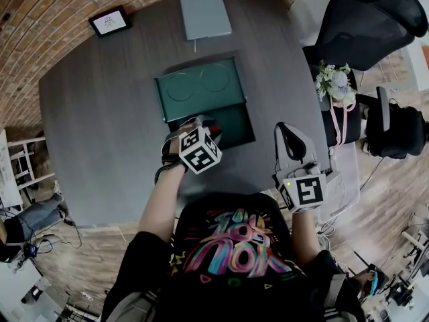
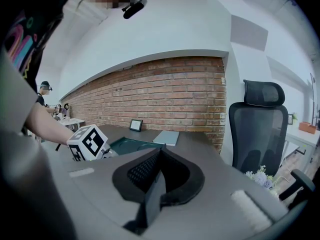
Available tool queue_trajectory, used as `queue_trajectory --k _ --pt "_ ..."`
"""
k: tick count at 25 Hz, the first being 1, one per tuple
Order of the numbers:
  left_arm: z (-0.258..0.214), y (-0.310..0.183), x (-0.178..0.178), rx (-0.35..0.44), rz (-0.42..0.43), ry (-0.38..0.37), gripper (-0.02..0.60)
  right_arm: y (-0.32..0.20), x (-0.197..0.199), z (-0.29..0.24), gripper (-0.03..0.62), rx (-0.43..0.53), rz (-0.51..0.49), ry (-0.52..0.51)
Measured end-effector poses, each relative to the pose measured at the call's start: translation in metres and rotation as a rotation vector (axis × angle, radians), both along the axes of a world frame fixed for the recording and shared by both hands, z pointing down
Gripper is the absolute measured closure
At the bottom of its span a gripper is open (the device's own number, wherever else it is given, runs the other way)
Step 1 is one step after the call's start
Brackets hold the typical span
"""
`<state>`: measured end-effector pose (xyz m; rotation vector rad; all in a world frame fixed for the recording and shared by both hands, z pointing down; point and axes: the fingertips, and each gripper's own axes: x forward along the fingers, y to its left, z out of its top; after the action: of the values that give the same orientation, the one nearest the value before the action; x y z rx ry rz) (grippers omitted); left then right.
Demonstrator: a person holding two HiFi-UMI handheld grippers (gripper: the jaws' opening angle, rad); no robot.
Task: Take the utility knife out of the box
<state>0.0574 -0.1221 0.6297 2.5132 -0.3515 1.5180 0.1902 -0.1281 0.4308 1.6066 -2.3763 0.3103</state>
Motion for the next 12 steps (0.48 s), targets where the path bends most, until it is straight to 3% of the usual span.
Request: queue_trajectory --k 5,12 --pt "0.0001 0.0058 0.0023 0.007 0.018 -0.008 0.495 -0.0004 -0.0019 0.0000 0.595 -0.004 0.004 0.000" --pt "0.0007 0.0080 0.0042 0.048 0.032 -0.003 0.506 0.0001 -0.0022 0.0011 0.595 -0.001 0.004 0.002"
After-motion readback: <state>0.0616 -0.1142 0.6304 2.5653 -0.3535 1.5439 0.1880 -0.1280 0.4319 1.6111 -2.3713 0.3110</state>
